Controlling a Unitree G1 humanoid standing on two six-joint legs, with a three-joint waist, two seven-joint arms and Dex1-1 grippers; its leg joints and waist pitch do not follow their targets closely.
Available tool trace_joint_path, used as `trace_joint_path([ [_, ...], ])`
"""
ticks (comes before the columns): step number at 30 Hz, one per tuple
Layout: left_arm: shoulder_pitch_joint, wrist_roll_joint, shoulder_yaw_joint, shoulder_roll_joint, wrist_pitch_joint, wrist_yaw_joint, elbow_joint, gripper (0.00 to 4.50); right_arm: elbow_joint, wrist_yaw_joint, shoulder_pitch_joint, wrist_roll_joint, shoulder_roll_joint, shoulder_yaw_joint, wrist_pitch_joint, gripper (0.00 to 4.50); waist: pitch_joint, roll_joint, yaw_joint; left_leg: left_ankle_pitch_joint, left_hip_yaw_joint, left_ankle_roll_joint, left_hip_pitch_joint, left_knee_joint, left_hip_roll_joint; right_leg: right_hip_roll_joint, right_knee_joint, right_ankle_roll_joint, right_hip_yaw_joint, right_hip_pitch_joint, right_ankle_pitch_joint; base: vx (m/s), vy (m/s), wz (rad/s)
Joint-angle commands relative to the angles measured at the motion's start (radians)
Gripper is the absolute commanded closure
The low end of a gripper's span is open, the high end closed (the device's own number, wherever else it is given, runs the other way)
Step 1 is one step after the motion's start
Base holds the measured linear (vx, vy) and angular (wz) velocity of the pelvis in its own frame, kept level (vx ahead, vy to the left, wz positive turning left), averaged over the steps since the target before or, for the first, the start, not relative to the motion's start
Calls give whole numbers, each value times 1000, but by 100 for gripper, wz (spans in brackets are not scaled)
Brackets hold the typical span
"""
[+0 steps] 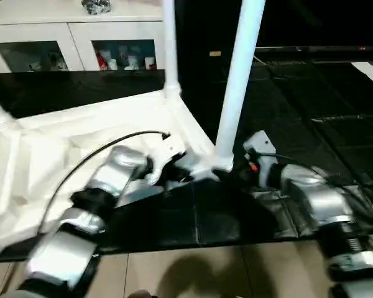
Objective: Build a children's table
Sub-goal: Rotate leg to tighten
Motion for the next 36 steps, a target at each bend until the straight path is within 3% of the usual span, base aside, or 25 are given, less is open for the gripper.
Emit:
trace_joint_path([
  [1,-9,6,-57,20,-79,-125,-38,450,-40,131,1,38,-38,27,-31,6,-81,-3,6,-204,-5,83,15,-56,27,-74,-80,-161,55,60,-294,0,0,0],
  [2,-9,10,-67,29,-98,-149,-35,450,-47,173,2,45,-54,33,-42,6,-79,-5,5,-205,-4,85,14,-58,30,-73,-81,-159,57,61,-296,0,0,0],
  [3,-8,10,-76,37,-117,-178,-32,450,-55,222,4,53,-73,47,-45,6,-79,-3,14,-213,-2,81,22,-58,34,-73,-80,-171,59,52,-284,0,0,0],
  [6,-1,17,-100,54,-161,-229,-34,450,-56,298,1,53,-103,80,-50,6,-81,-9,24,-194,-3,81,14,-58,34,-76,-72,-181,62,59,-256,0,0,0],
  [12,2,12,-126,78,-203,-304,-46,450,-29,363,-17,44,-112,115,-68,6,-81,-9,34,-188,-4,73,14,-58,32,-79,-74,-167,60,58,-292,0,0,0],
  [13,2,12,-127,78,-204,-305,-47,450,-28,364,-18,44,-112,116,-68,6,-81,-13,33,-187,-3,73,13,-58,32,-79,-74,-165,60,59,-296,0,0,0],
  [26,-3,16,-137,84,-241,-331,-34,450,20,370,-33,28,-83,140,-113,123,-82,-13,35,-177,-3,71,12,-58,32,-78,-72,-158,60,57,-300,0,0,0],
  [36,-5,18,-137,77,-247,-324,-24,450,41,366,-35,18,-76,156,-139,176,-83,-12,35,-172,-4,72,12,-57,32,-78,-70,-161,60,58,-289,0,0,0],
])
